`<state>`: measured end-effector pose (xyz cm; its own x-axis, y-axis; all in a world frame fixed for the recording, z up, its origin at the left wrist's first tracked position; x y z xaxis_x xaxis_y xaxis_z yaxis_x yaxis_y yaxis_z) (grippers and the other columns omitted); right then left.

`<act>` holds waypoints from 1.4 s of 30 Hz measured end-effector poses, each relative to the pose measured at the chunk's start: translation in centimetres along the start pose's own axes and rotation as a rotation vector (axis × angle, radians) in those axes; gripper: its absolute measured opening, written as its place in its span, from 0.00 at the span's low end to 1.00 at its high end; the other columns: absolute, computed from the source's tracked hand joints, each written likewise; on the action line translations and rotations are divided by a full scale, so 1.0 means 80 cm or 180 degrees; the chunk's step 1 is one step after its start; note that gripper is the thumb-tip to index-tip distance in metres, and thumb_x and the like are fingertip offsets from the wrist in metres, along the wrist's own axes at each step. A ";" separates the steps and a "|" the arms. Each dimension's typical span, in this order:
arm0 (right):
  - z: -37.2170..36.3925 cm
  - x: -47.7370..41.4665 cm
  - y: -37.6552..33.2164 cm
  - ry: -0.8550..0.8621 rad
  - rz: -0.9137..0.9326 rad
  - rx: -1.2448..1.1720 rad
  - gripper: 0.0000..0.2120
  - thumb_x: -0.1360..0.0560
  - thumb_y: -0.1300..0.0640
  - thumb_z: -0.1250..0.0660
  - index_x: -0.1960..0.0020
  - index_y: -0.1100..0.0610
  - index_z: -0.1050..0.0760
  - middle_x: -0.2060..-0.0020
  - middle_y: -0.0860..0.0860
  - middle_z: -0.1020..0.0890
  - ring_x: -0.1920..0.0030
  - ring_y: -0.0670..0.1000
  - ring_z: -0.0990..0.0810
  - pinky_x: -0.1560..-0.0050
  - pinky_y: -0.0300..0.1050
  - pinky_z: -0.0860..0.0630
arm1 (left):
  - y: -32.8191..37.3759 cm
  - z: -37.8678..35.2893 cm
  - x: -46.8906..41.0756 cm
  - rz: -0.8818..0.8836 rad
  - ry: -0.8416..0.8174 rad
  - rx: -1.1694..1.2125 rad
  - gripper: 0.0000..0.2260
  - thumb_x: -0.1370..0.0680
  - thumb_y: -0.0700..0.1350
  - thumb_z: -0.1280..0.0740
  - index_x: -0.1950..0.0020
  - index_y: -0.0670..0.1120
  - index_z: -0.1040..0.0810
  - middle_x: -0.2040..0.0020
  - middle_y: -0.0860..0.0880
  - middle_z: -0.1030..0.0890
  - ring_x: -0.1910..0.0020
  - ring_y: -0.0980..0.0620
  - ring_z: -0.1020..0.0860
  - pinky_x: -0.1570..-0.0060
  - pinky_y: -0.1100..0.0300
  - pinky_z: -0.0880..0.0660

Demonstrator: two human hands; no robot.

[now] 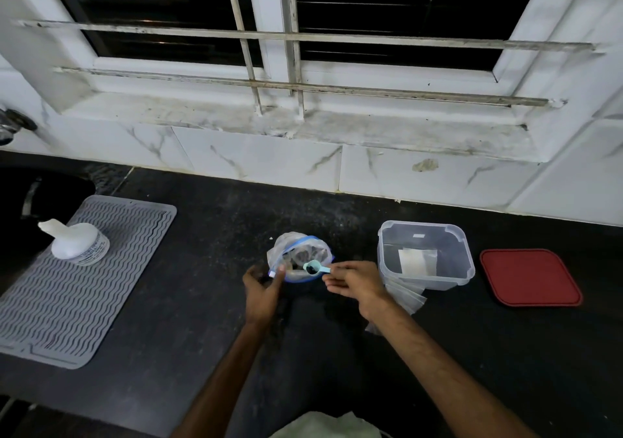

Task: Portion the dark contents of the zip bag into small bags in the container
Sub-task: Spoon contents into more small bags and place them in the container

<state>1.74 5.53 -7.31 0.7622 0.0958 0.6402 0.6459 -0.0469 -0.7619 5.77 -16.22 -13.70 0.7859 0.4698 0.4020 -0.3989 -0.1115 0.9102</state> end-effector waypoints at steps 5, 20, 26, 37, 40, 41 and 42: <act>0.052 0.038 -0.012 -0.0138 -0.0075 -0.0553 0.06 0.23 0.68 0.36 0.48 0.66 0.21 0.57 0.61 0.16 0.59 0.52 0.16 0.59 0.41 0.18 | 0.066 0.037 0.106 -0.1326 0.1237 -0.0109 0.19 0.23 0.54 0.31 0.35 0.50 0.29 0.38 0.51 0.24 0.41 0.52 0.24 0.44 0.54 0.25; 0.233 0.058 0.016 0.0112 0.0287 0.0129 0.07 0.25 0.68 0.33 0.48 0.65 0.20 0.58 0.63 0.16 0.61 0.53 0.15 0.61 0.42 0.18 | -0.013 -0.206 0.144 -0.1261 -0.0811 -0.1103 0.12 0.25 0.40 0.28 0.42 0.48 0.19 0.46 0.48 0.20 0.51 0.58 0.19 0.45 0.62 0.22; 0.217 0.043 0.009 0.0276 0.0896 0.1371 0.06 0.26 0.69 0.33 0.53 0.62 0.18 0.61 0.61 0.16 0.67 0.50 0.19 0.62 0.43 0.17 | -0.008 -0.215 0.150 -0.1284 -0.0670 -0.1080 0.11 0.25 0.37 0.28 0.47 0.50 0.17 0.50 0.50 0.19 0.52 0.57 0.18 0.45 0.58 0.22; 0.187 0.050 -0.002 0.0191 0.1745 0.2425 0.09 0.28 0.65 0.29 0.53 0.53 0.15 0.56 0.44 0.15 0.57 0.42 0.18 0.48 0.39 0.20 | -0.004 -0.225 0.149 -0.1019 -0.1492 -0.1116 0.18 0.27 0.35 0.27 0.40 0.47 0.20 0.48 0.55 0.16 0.50 0.65 0.19 0.51 0.72 0.25; 0.190 0.052 -0.006 0.0377 0.1792 0.2439 0.11 0.30 0.68 0.30 0.55 0.54 0.15 0.56 0.45 0.15 0.55 0.42 0.19 0.48 0.35 0.22 | -0.005 -0.228 0.145 -0.1051 -0.1707 -0.1196 0.19 0.28 0.35 0.26 0.39 0.46 0.20 0.48 0.54 0.15 0.48 0.59 0.18 0.49 0.67 0.23; 0.191 0.052 -0.006 0.0419 0.1807 0.2435 0.12 0.30 0.68 0.30 0.55 0.54 0.15 0.56 0.46 0.15 0.55 0.43 0.18 0.49 0.35 0.22 | -0.002 -0.229 0.145 -0.1039 -0.1725 -0.1202 0.19 0.28 0.36 0.26 0.39 0.46 0.19 0.48 0.54 0.15 0.48 0.57 0.18 0.49 0.66 0.23; 0.190 0.052 -0.005 0.0432 0.1816 0.2426 0.11 0.30 0.68 0.30 0.54 0.54 0.15 0.55 0.46 0.14 0.55 0.43 0.18 0.48 0.36 0.22 | 0.000 -0.229 0.145 -0.1046 -0.1732 -0.1216 0.18 0.28 0.36 0.26 0.40 0.48 0.19 0.48 0.55 0.15 0.48 0.57 0.17 0.49 0.66 0.23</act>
<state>3.98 21.06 -5.80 0.9824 0.1406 0.1228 0.0111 0.6126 -0.7904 6.23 5.31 -10.89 0.9765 -0.0851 0.1979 -0.1614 0.3192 0.9338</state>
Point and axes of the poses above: each hand's wrist, its own x-axis away from the middle knuckle, its own z-axis out of the back of the hand, y = z × x, the point moved 9 cm from there along -x, towards the middle knuckle
